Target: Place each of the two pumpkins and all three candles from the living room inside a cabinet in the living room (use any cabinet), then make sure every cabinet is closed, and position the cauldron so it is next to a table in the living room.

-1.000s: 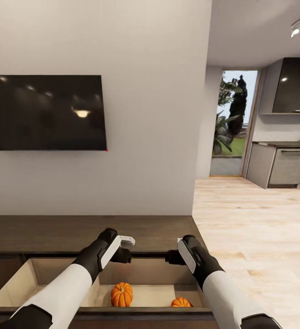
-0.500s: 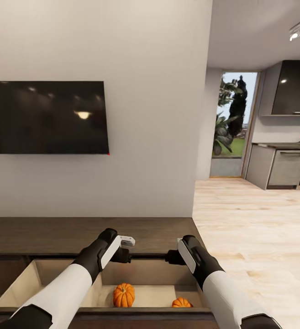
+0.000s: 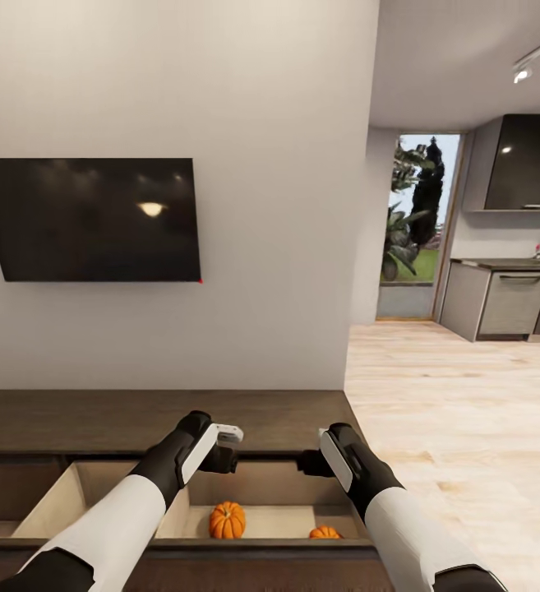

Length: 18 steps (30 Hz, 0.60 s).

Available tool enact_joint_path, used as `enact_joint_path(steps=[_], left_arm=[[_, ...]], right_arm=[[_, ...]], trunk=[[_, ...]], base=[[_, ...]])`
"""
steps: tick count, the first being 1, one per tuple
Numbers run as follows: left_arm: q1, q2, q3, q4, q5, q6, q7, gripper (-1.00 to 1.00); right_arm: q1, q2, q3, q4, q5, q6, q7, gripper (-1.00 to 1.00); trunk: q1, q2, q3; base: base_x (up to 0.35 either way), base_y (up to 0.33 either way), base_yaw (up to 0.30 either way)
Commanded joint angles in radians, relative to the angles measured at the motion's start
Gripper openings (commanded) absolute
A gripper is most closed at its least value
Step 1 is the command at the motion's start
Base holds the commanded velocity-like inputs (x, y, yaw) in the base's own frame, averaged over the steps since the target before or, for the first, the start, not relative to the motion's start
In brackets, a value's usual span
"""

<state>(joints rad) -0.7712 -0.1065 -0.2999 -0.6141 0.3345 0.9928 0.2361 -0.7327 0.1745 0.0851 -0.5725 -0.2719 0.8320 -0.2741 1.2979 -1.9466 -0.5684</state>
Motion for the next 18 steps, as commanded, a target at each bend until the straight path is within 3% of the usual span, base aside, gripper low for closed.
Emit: enact_joint_path(steps=[1,7,18], left_arm=[[-0.001,0.001,-0.004,-0.001,0.011,0.003,0.009,1.00],[-0.001,0.001,-0.004,-0.001,0.011,0.002,0.009,1.00],[0.000,0.001,-0.004,-0.002,0.011,0.002,0.009,1.00]], right_arm=[[-0.001,0.000,0.002,-0.001,-0.010,0.002,-0.010,1.00],[-0.001,0.000,0.003,-0.001,-0.010,0.002,-0.010,1.00],[-0.001,0.000,0.002,-0.001,-0.010,0.002,-0.010,1.00]], trunk=[[-0.005,0.007,0.002],[-0.028,0.049,0.021],[-0.070,0.126,0.055]], base=[[-0.269,0.001,0.000],[-0.208,0.000,0.000],[-0.025,0.000,0.000]])
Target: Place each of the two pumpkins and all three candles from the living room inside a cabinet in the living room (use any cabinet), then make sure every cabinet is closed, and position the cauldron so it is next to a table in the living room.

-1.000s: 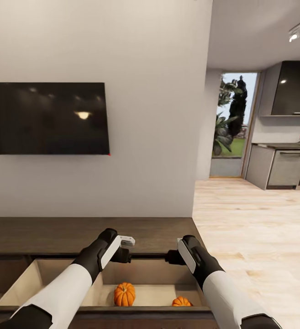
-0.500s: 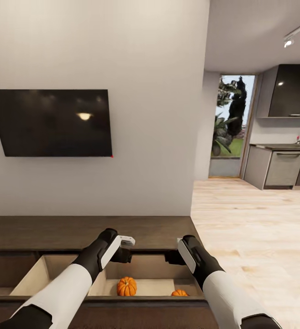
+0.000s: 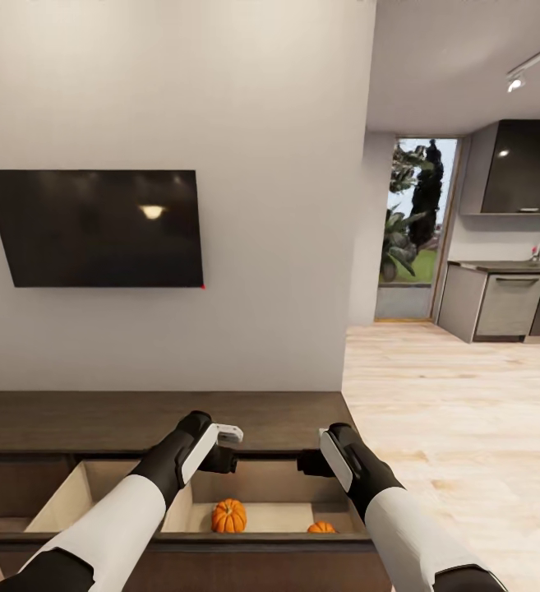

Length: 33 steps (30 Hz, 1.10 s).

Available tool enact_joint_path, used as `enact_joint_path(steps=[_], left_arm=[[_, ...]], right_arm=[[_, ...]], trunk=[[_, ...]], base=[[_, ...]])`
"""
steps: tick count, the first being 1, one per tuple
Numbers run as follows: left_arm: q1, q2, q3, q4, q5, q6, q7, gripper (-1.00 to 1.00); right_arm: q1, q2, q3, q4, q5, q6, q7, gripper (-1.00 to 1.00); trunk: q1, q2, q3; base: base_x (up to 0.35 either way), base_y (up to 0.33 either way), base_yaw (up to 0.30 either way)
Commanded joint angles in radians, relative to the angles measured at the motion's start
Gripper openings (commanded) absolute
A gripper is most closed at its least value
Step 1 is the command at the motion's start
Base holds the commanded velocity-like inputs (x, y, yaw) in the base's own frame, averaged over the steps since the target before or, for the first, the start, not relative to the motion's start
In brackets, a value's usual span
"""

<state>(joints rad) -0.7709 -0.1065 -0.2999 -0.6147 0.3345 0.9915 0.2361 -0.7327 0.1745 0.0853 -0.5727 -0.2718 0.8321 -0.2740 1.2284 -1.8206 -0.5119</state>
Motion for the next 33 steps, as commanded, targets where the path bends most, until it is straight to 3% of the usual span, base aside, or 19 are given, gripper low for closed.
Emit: enact_joint_path(steps=[1,33], left_arm=[[-0.001,0.001,-0.004,-0.001,0.011,0.003,0.009,1.00],[-0.001,0.001,-0.004,-0.003,0.009,0.001,0.011,1.00]], right_arm=[[-0.001,0.000,0.002,-0.001,-0.010,0.002,-0.010,1.00],[-0.001,0.000,0.003,-0.001,-0.010,0.002,-0.010,1.00]], trunk=[[-0.004,0.007,0.002],[-0.127,0.231,0.102]], base=[[-0.067,0.000,0.000],[-0.260,0.000,0.000]])
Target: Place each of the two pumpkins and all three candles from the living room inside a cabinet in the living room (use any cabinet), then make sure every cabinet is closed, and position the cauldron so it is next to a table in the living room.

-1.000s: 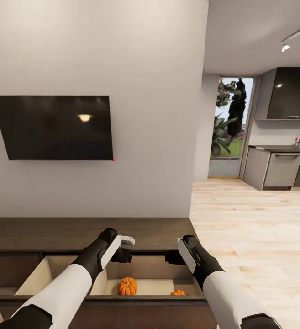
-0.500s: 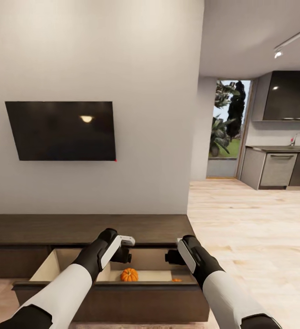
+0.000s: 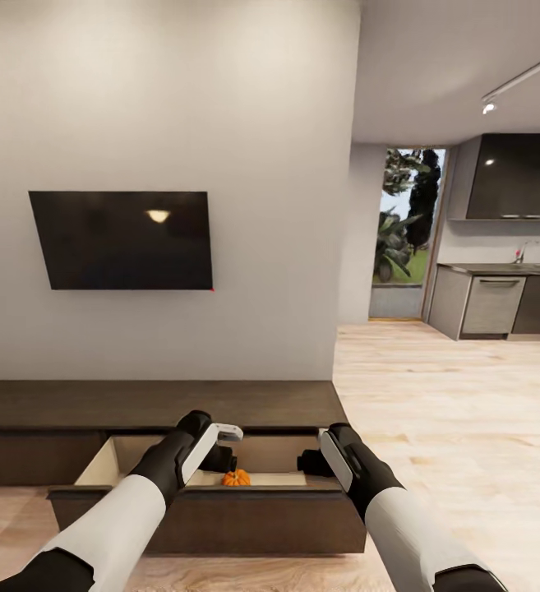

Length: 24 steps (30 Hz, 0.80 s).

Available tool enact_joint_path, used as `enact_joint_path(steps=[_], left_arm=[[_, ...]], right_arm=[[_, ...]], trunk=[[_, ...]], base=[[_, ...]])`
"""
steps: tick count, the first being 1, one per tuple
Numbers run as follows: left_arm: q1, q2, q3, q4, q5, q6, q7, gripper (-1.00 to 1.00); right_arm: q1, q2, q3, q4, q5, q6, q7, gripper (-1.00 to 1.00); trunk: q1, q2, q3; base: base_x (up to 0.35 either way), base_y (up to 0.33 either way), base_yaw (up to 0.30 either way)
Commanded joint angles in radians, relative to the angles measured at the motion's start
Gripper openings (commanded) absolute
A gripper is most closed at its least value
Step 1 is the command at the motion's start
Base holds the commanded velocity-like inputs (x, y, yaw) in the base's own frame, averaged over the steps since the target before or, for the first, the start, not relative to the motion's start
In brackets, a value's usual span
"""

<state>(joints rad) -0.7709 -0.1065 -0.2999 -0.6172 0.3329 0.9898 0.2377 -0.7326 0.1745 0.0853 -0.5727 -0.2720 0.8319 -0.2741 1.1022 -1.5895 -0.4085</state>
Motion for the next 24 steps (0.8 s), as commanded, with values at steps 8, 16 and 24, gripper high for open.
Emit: enact_joint_path(steps=[8,16,24], left_arm=[[-0.001,0.001,-0.004,-0.001,0.011,0.003,0.009,1.00],[-0.001,0.002,-0.004,-0.001,0.011,0.003,0.009,1.00],[-0.001,0.001,-0.004,-0.001,0.011,0.003,0.009,1.00]], right_arm=[[-0.001,0.000,0.003,-0.001,-0.010,0.002,-0.010,1.00],[-0.001,0.000,0.002,-0.001,-0.010,0.002,-0.010,1.00],[-0.001,0.000,0.002,-0.001,-0.010,0.002,-0.010,1.00]], trunk=[[-0.031,0.055,0.024],[-0.062,0.111,0.049],[-0.093,0.167,0.074]], base=[[-0.206,0.000,0.000],[-0.039,0.000,0.000],[-0.103,0.000,0.000]])
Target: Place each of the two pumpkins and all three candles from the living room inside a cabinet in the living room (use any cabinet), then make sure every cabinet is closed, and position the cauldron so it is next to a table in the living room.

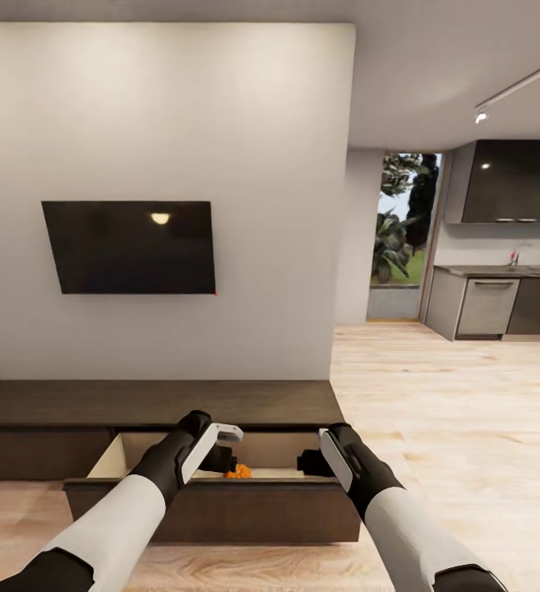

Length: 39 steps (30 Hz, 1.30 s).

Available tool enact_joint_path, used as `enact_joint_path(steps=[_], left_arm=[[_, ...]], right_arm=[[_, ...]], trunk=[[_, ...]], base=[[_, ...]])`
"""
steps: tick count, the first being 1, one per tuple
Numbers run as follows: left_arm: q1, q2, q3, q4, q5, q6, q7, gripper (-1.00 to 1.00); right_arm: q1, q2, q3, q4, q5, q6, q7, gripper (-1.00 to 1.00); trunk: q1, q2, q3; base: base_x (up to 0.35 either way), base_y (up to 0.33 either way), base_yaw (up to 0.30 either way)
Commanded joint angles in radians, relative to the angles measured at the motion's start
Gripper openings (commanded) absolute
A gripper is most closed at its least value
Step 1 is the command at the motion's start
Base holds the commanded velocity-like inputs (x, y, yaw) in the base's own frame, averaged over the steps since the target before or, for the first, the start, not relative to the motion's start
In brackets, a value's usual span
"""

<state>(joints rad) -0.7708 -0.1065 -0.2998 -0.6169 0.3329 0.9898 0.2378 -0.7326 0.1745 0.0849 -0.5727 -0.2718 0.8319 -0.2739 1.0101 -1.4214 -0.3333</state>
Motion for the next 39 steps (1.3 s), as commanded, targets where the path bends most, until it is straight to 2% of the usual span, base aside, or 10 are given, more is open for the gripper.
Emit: enact_joint_path(steps=[1,8,21,26,30,36,39], left_arm=[[-0.001,0.001,-0.004,-0.001,0.011,0.003,0.009,1.00],[-0.001,0.001,-0.004,0.000,0.011,0.003,0.009,1.00],[0.007,-0.001,-0.001,0.015,0.011,-0.019,0.001,1.00],[0.015,0.001,-0.001,0.022,0.011,-0.100,-0.001,1.00],[0.051,0.001,-0.002,0.076,0.012,-0.217,-0.002,1.00],[0.079,0.002,0.000,0.102,0.017,-0.323,-0.021,1.00],[0.092,0.003,0.001,0.104,0.018,-0.366,-0.031,1.00]], right_arm=[[-0.001,0.000,0.003,-0.001,-0.010,0.002,-0.010,1.00],[-0.001,0.000,0.003,-0.001,-0.010,0.003,-0.008,1.00],[0.002,-0.002,0.004,0.022,-0.010,0.002,0.000,1.00],[0.006,0.000,0.004,0.093,-0.010,-0.022,0.003,1.00],[0.013,0.000,0.004,0.117,-0.011,-0.097,0.004,1.00],[0.027,0.000,0.004,0.123,-0.011,-0.193,0.019,1.00],[0.039,0.000,0.004,0.124,-0.011,-0.230,0.033,1.00]], trunk=[[-0.004,0.006,0.002],[-0.031,0.055,0.024],[-0.081,0.146,0.065],[-0.100,0.181,0.080],[-0.115,0.209,0.093],[-0.138,0.251,0.112],[-0.138,0.251,0.112]], base=[[-0.217,0.000,0.000],[-0.192,0.000,0.000],[-0.017,0.000,0.000],[-0.018,0.000,0.000],[-0.217,0.000,0.000],[-0.171,0.000,0.000],[-0.117,0.000,0.000]])
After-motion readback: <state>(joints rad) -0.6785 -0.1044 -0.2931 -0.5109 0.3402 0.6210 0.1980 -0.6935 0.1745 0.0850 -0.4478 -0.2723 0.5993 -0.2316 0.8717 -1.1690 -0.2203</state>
